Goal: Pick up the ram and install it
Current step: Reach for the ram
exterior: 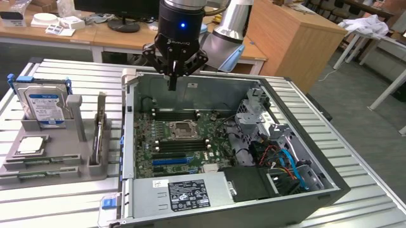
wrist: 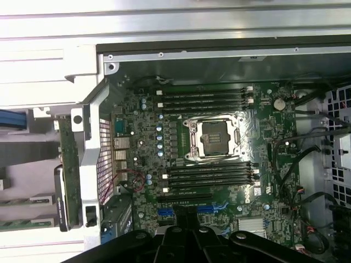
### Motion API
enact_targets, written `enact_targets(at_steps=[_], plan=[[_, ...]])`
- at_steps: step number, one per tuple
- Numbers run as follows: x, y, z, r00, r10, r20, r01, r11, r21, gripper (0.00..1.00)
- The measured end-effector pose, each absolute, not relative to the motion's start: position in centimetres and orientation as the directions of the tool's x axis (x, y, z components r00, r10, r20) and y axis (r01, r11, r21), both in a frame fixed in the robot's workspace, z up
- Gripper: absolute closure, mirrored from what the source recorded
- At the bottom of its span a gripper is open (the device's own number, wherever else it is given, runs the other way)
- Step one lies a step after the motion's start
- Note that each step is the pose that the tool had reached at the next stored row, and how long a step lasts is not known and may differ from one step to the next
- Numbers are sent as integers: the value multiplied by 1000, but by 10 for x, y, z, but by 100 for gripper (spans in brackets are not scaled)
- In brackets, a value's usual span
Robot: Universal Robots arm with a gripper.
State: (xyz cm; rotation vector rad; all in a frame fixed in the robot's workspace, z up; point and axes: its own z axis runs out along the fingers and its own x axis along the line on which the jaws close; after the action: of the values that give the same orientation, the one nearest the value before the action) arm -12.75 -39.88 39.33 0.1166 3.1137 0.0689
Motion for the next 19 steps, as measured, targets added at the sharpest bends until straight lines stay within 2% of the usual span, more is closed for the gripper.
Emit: enact_targets(at_steps=[19], plan=[[-139, -399, 393, -997, 75, -23, 74, 996, 45, 89]])
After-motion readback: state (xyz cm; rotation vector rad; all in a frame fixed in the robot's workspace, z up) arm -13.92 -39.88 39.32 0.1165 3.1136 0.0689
